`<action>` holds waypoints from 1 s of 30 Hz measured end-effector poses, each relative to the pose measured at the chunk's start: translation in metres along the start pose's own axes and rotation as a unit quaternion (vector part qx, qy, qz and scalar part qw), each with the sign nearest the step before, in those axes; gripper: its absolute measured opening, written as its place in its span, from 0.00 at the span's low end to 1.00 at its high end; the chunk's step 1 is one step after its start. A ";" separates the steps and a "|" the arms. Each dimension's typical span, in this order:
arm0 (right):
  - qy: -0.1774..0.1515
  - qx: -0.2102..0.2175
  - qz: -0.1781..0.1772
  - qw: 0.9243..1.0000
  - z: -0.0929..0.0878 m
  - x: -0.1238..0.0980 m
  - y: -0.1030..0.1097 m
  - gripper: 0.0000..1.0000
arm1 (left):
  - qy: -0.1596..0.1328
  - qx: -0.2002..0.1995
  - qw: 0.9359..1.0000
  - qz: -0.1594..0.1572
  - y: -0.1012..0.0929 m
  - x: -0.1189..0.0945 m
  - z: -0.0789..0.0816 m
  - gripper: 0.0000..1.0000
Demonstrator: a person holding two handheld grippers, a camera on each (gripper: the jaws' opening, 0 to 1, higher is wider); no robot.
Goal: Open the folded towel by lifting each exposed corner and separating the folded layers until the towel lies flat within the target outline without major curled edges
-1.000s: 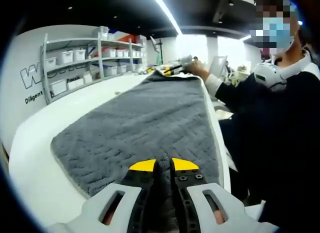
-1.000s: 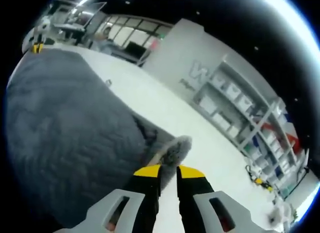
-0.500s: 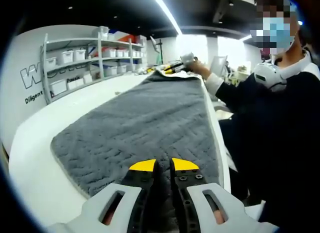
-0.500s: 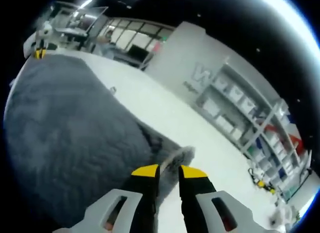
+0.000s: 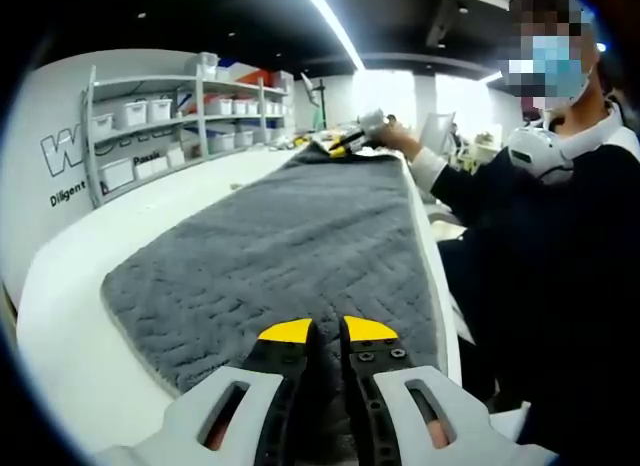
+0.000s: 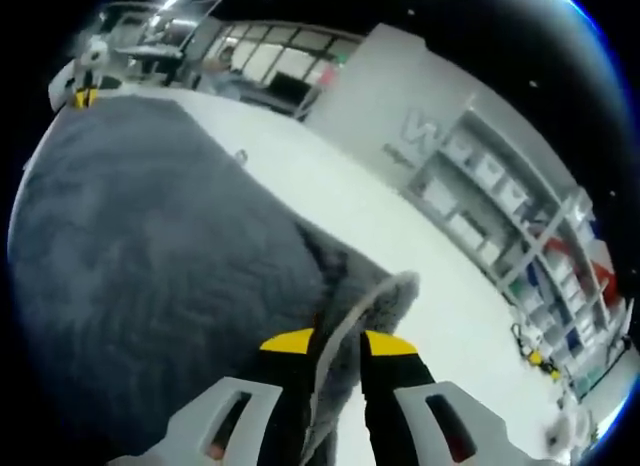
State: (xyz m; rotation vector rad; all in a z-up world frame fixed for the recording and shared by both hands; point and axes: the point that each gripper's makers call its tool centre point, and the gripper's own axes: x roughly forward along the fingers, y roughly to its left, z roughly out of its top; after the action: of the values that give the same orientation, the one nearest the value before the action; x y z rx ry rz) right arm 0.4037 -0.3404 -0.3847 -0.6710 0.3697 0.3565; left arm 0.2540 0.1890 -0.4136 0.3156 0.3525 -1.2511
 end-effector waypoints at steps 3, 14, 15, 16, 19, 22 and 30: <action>0.002 0.002 0.002 1.000 -0.001 0.000 0.002 0.09 | 0.000 0.000 1.000 0.000 0.000 0.000 0.000 0.10; 0.010 0.010 -0.012 1.000 -0.005 -0.005 -0.001 0.00 | -0.001 0.000 1.000 -0.001 0.001 -0.001 0.000 0.10; 0.010 0.012 -0.016 1.000 -0.005 -0.006 -0.002 0.00 | -0.002 0.000 1.000 -0.001 0.001 0.000 0.000 0.10; 0.009 0.014 -0.019 1.000 -0.005 -0.007 -0.003 0.00 | -0.002 0.000 1.000 -0.001 0.001 0.000 0.000 0.10; 0.003 0.017 -0.026 1.000 -0.002 -0.010 -0.005 0.00 | -0.002 0.000 1.000 0.000 0.001 0.000 0.000 0.10; 0.000 0.016 -0.037 0.999 -0.001 -0.013 -0.009 0.00 | -0.002 -0.001 1.000 -0.001 0.001 0.000 0.000 0.10; -0.003 0.013 -0.064 0.998 -0.002 -0.017 -0.020 0.00 | -0.004 -0.002 1.000 -0.001 0.001 0.000 -0.001 0.10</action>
State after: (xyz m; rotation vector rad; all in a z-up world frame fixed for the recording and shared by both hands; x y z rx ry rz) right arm 0.3965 -0.3592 -0.3678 -0.6644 0.3224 0.2314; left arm 0.2547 0.1896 -0.4140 0.3070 0.3493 -1.2533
